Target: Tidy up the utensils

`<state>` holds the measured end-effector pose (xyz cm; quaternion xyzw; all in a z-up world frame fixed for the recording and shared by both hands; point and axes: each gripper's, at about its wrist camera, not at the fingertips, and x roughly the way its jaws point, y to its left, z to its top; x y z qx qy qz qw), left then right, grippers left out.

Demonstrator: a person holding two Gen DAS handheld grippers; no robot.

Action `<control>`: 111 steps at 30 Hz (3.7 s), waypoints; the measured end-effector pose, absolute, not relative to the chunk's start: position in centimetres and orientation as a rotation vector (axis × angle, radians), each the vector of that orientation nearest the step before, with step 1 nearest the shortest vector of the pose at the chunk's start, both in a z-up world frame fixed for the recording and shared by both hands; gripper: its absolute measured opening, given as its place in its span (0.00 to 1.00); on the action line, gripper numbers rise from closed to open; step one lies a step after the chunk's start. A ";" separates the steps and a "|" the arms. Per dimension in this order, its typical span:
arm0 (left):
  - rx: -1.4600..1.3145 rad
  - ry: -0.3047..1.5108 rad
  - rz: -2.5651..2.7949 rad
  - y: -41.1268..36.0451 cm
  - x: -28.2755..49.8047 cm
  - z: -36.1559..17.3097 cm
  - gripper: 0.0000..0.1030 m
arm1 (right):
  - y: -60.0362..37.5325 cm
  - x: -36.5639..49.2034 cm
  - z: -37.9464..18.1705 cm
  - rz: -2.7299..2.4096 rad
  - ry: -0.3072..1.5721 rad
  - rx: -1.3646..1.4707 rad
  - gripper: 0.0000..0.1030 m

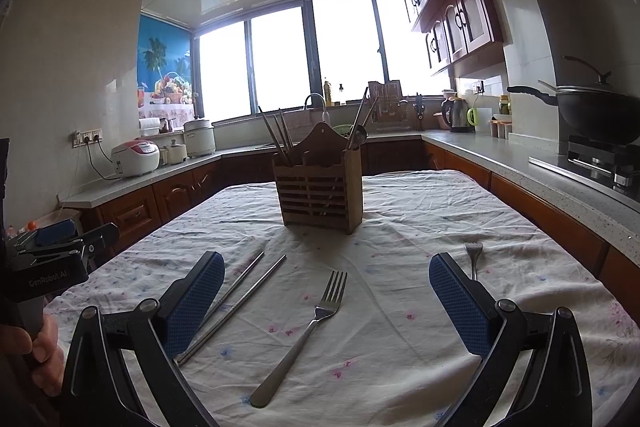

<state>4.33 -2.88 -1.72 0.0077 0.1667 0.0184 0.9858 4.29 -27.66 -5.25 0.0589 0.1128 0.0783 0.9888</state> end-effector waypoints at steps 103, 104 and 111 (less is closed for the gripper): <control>0.030 0.351 0.001 -3.3 4.9 -1.5 1.00 | -28.0 3.9 -4.2 0.153 0.207 0.146 1.00; 0.029 0.351 -0.001 -3.2 4.9 -1.4 1.00 | -28.0 3.9 -4.3 0.152 0.208 0.147 1.00; 0.026 0.353 -0.014 -3.2 5.3 -0.9 1.00 | -28.2 4.4 -4.3 0.143 0.214 0.145 1.00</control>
